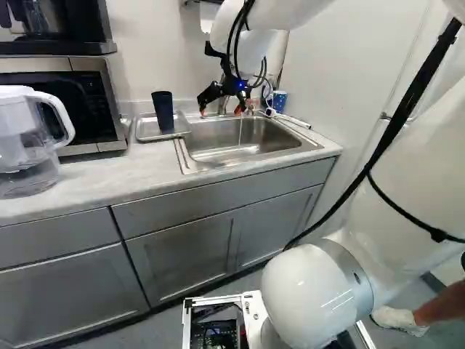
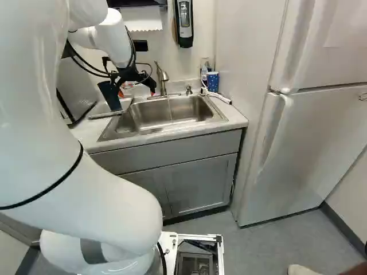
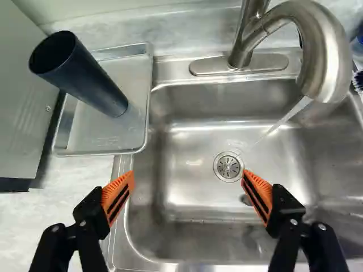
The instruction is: Rinse the cup and place it in the tray
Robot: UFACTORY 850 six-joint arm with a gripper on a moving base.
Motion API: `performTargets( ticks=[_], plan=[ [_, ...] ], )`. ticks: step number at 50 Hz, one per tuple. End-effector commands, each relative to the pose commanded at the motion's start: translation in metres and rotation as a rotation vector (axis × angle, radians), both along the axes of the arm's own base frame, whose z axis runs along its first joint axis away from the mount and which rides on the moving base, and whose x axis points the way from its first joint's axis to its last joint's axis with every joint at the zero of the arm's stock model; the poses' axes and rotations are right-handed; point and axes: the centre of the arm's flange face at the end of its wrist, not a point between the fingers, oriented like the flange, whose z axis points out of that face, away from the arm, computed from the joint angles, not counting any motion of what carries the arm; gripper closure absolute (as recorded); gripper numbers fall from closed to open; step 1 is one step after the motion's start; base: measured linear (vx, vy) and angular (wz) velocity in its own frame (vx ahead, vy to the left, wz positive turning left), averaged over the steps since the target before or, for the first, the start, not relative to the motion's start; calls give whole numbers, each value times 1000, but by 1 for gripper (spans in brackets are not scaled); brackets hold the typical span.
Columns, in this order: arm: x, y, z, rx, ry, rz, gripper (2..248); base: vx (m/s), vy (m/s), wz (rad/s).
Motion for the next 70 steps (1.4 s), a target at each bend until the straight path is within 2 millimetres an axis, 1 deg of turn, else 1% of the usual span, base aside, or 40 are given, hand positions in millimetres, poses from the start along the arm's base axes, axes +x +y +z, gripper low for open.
performTargets(
  ticks=[12, 47, 57, 70],
  plan=[
    [2, 0, 2, 8, -27, -6, 3, 0, 0, 0],
    [25, 0, 25, 113, -359, -108, 3, 0, 0, 0],
    [36, -1, 33, 137, -457, -142, 3, 0, 0, 0],
    [60, -5, 42, 139, -565, -170, 3, 0, 0, 0]
  ],
)
